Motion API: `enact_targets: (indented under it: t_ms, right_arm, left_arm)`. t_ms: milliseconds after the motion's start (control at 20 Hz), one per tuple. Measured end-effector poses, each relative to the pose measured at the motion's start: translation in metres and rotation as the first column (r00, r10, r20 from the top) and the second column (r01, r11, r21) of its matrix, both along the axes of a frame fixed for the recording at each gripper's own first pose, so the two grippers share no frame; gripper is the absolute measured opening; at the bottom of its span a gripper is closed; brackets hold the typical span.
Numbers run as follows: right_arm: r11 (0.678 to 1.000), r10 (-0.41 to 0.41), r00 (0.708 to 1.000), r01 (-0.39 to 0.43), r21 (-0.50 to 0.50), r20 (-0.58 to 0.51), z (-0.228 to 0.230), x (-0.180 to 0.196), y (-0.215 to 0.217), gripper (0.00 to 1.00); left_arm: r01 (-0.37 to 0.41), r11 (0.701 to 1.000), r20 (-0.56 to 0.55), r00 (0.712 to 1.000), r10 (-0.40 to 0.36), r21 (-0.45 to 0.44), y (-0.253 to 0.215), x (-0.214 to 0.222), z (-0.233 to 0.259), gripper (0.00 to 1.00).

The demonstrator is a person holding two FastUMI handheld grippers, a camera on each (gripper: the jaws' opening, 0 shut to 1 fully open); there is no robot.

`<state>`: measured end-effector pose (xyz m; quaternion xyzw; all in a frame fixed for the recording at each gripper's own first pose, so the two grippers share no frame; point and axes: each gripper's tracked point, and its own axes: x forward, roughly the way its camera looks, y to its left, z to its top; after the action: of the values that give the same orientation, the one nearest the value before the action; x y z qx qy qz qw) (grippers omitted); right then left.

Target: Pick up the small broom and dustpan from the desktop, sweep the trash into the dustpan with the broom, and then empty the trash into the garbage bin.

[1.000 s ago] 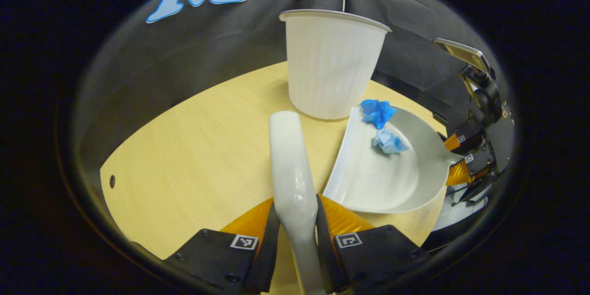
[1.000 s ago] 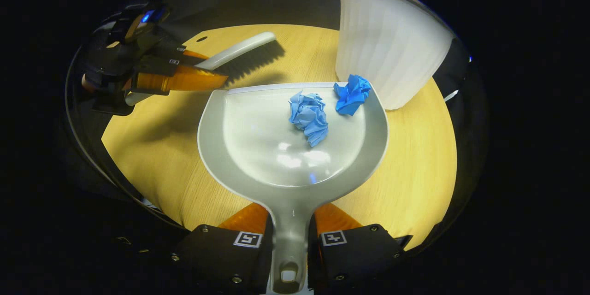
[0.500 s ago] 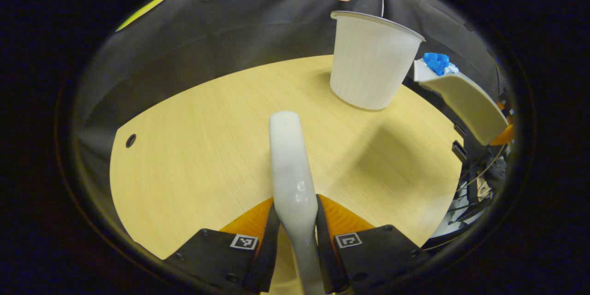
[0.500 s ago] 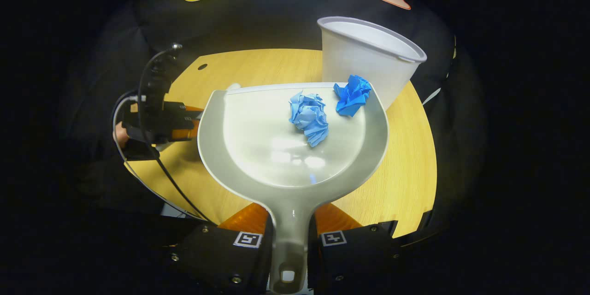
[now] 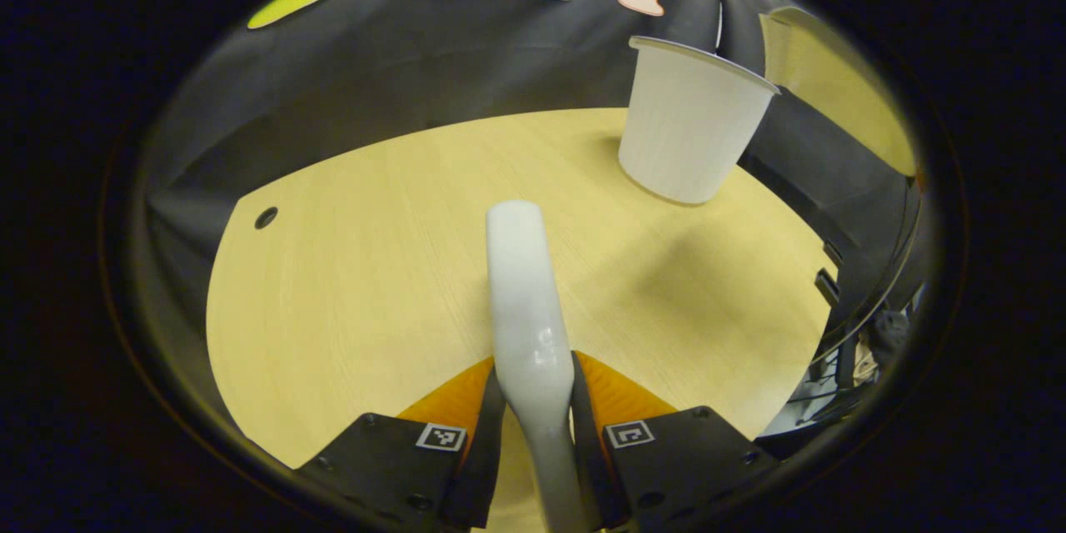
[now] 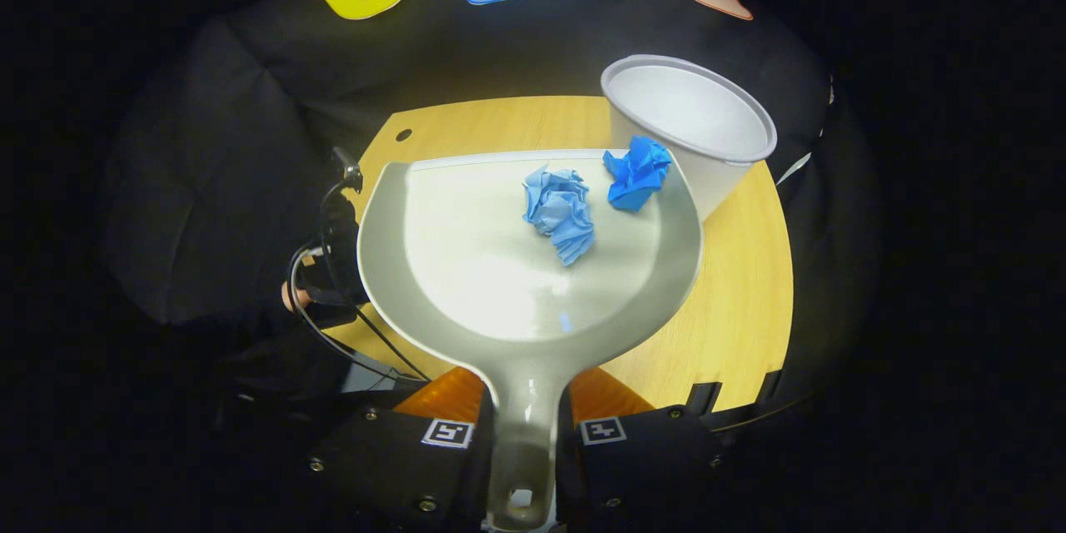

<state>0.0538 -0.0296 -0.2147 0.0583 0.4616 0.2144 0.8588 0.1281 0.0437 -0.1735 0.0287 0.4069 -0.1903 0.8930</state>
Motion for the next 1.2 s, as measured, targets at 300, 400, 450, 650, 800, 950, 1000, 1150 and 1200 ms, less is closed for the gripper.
enact_targets:
  t_ms: [300,400,450,650,800,950,1000,1150,1200]
  right_arm:
    - [0.967,-0.058,0.995,0.076,0.242,-0.081,0.016,0.006,0.010,0.32]
    - [0.939,-0.096,0.991,0.122,0.322,-0.096,0.016,0.010,0.018,0.32]
    - [0.928,-0.115,0.989,0.141,0.345,-0.094,0.014,0.010,0.020,0.32]
    - [0.884,-0.182,0.978,0.209,0.418,-0.103,0.012,0.017,0.030,0.32]
    - [0.810,-0.243,0.962,0.272,0.520,-0.126,0.024,0.027,0.040,0.32]
    - [0.689,-0.310,0.934,0.350,0.635,-0.178,0.043,0.038,0.050,0.32]
    - [0.636,-0.326,0.924,0.370,0.677,-0.199,0.052,0.041,0.053,0.32]
    - [0.505,-0.341,0.907,0.397,0.766,-0.246,0.070,0.045,0.055,0.32]
    - [0.471,-0.342,0.905,0.399,0.787,-0.254,0.076,0.046,0.052,0.32]
  left_arm:
    - [-0.049,0.999,-0.001,0.999,0.049,-0.006,0.021,-0.017,0.000,0.49]
    - [-0.064,0.998,-0.004,0.998,0.064,-0.011,0.024,-0.022,0.001,0.49]
    - [-0.069,0.998,-0.002,0.998,0.069,-0.010,0.025,-0.021,0.001,0.48]
    - [-0.079,0.997,0.005,0.997,0.079,-0.003,0.029,-0.027,0.003,0.48]
    - [-0.083,0.997,0.001,0.997,0.083,-0.002,0.029,-0.032,0.003,0.48]
    - [-0.079,0.997,0.000,0.997,0.079,0.000,0.025,-0.035,0.004,0.48]
    - [-0.075,0.997,-0.002,0.997,0.075,-0.001,0.022,-0.036,0.002,0.48]
    - [-0.062,0.998,-0.004,0.998,0.062,-0.001,0.014,-0.038,0.003,0.48]
    - [-0.058,0.998,-0.003,0.998,0.058,-0.002,0.011,-0.039,0.003,0.48]
